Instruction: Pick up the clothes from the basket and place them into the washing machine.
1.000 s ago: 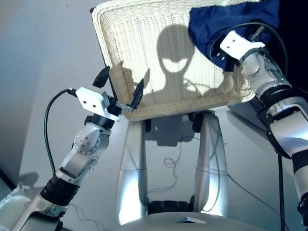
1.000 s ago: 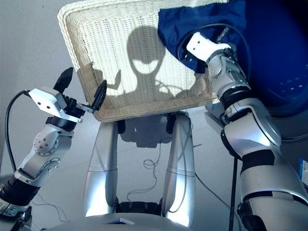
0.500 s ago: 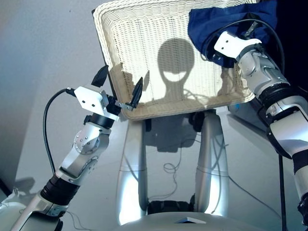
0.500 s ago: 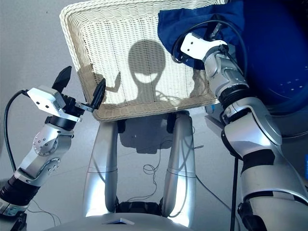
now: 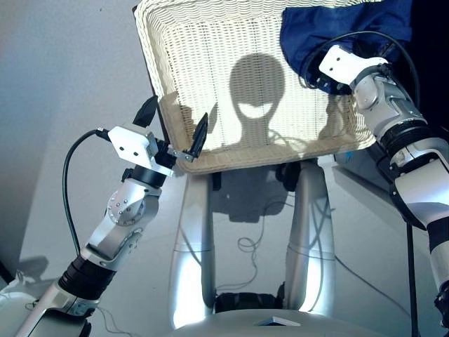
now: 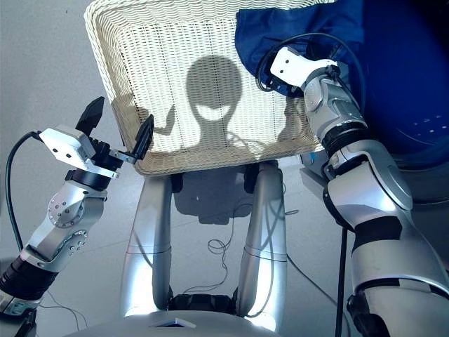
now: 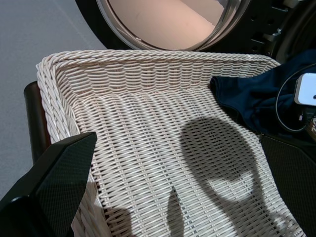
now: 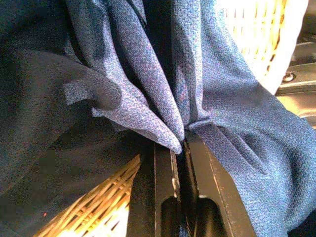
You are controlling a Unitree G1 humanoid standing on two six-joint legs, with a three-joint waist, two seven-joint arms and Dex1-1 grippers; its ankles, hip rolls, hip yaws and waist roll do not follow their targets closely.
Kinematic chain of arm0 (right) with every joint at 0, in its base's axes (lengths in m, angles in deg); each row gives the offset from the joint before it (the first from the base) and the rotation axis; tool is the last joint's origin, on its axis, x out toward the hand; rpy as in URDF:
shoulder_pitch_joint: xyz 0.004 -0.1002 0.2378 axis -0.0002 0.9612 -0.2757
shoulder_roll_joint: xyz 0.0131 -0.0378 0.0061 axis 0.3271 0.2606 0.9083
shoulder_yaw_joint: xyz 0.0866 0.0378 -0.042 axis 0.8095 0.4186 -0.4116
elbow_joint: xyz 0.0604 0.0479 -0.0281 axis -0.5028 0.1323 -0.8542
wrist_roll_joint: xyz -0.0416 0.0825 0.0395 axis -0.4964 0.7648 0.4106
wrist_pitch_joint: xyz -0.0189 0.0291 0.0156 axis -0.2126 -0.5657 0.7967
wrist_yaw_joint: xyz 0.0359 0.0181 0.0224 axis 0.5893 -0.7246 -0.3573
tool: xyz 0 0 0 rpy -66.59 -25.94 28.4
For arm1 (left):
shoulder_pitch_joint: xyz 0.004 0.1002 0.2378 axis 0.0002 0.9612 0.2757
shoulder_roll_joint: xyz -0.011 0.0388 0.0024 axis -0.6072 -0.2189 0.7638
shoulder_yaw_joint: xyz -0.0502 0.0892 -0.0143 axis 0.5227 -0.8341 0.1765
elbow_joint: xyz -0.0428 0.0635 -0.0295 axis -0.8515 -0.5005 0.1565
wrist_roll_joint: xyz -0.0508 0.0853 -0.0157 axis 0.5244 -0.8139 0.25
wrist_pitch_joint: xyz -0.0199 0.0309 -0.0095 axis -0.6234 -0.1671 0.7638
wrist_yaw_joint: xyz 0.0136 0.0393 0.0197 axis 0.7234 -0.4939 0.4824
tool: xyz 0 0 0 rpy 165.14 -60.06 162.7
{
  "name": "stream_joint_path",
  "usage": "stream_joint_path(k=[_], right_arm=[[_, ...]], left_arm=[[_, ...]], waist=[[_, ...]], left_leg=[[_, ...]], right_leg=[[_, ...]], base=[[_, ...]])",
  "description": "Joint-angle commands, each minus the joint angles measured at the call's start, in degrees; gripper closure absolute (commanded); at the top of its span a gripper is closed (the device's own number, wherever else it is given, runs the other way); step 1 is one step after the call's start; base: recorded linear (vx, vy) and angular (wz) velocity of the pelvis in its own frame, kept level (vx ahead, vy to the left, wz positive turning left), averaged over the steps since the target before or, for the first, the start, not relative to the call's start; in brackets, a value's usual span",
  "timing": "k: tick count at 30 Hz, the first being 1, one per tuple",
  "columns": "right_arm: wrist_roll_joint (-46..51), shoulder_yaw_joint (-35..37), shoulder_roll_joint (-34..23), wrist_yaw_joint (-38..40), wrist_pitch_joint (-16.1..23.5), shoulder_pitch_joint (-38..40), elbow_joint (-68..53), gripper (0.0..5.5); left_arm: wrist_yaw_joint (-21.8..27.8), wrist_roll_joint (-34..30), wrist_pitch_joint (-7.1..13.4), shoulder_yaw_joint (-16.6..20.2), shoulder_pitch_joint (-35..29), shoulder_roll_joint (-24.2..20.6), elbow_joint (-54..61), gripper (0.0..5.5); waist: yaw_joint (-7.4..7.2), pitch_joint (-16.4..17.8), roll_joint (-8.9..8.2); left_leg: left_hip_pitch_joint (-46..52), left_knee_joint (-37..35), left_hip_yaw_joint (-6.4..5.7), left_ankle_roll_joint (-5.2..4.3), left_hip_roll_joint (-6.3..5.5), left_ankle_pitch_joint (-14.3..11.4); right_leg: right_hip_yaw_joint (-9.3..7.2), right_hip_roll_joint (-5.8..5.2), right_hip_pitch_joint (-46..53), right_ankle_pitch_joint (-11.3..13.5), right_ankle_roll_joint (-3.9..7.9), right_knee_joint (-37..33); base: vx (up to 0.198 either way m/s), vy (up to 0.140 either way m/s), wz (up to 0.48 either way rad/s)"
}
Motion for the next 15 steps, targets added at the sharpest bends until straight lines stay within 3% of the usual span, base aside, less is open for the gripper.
stream_joint_path(k=[1, 8, 12, 15], right_arm=[[2.8, -1.3, -4.6, 1.1, 1.1, -3.5, 0.1, 5.50], [7.6, 2.7, -7.9, 3.6, 3.8, 1.1, -9.9, 5.50], [15.5, 10.1, -10.0, 7.2, 7.3, 7.9, -17.7, 5.50], [26.8, 19.2, -9.5, 10.6, 12.5, 14.5, -23.1, 5.50]], left_arm=[[0.3, 0.8, 3.6, 0.7, 1.2, 0.9, 7.1, 0.00], [0.3, 0.5, 4.0, 1.1, 1.5, 0.9, 7.3, 0.00], [-0.2, -0.2, 4.9, 1.1, 1.1, 0.1, 7.2, 0.00], [-0.8, -0.6, 5.9, 1.0, 0.8, -0.5, 7.2, 0.00]], waist=[[0.28, -0.9, 1.87], [-0.30, -0.9, 1.37], [-0.83, -0.9, 1.10], [-1.34, -0.9, 1.03]], left_leg=[[0.3, -1.2, 3.58, 2.65, -0.68, 1.0], [0.1, -1.1, 3.62, 2.76, -0.76, 1.0], [0.3, -1.2, 3.73, 2.84, -0.77, 1.0], [0.4, -1.2, 3.82, 2.94, -0.88, 0.9]], right_leg=[[-3.59, 1.35, 0.5, 6.3, -0.48, -5.4], [-3.31, 1.43, 0.6, 6.4, -0.30, -5.5], [-3.16, 1.56, 0.8, 6.2, -0.28, -5.7], [-3.08, 1.67, 0.9, 6.0, -0.26, -5.6]], base=[[0.000, 0.000, 0.000], [0.000, 0.000, 0.000], [0.000, 0.000, 0.000], [0.000, 0.000, 0.000]])
